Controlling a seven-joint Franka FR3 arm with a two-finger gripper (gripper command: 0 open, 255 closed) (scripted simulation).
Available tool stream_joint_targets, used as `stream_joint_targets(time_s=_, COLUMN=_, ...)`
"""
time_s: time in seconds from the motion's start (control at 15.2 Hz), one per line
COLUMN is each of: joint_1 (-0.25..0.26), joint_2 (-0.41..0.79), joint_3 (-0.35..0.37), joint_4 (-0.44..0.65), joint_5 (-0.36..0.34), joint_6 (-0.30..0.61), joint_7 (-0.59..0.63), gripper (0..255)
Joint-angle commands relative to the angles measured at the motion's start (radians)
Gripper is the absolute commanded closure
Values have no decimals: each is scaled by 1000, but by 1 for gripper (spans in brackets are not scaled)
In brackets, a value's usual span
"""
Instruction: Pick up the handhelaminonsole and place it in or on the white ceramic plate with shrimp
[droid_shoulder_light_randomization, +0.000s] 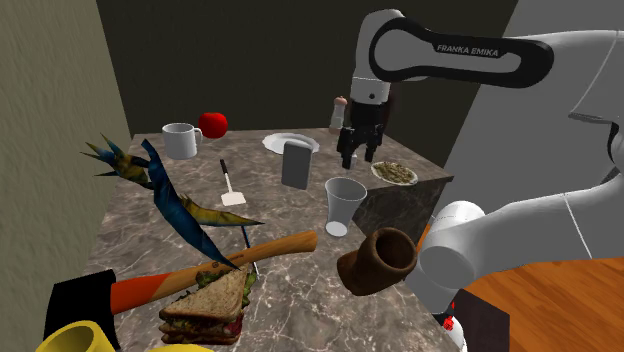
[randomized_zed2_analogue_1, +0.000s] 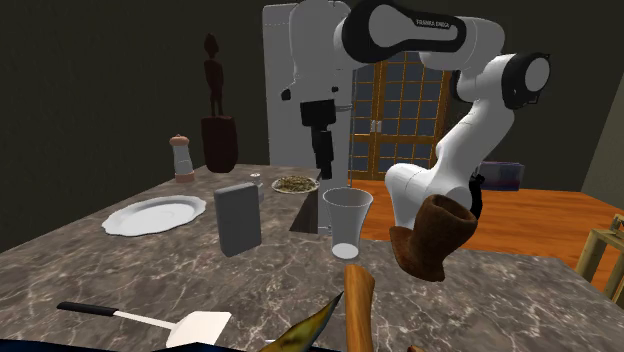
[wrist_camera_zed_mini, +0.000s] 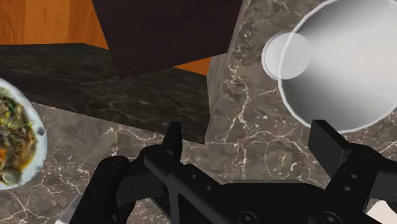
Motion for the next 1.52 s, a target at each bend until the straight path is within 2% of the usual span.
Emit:
stream_joint_targets(time_s=0.0, joint_1=0, joint_2=0, joint_3=0, joint_4=0, joint_5=0, joint_6=0, joint_7=0, gripper=0)
stream_joint_targets(time_s=0.4, joint_1=20, joint_2=215, joint_3=-9, joint_4=139, joint_5=-10, joint_6=122, joint_7=-43, gripper=0)
stream_joint_targets(time_s=0.79, joint_1=37, joint_2=417, joint_3=-14, joint_4=311, joint_5=-14, joint_6=198, joint_7=-83, gripper=0)
stream_joint_targets(time_s=1.25, joint_1=37, joint_2=416, joint_3=-15, joint_4=215, joint_5=-14, joint_6=292, joint_7=-83, gripper=0)
stream_joint_targets(time_s=1.45, joint_1=37, joint_2=416, joint_3=-15, joint_4=208, joint_5=-14, joint_6=300, joint_7=-83, gripper=0)
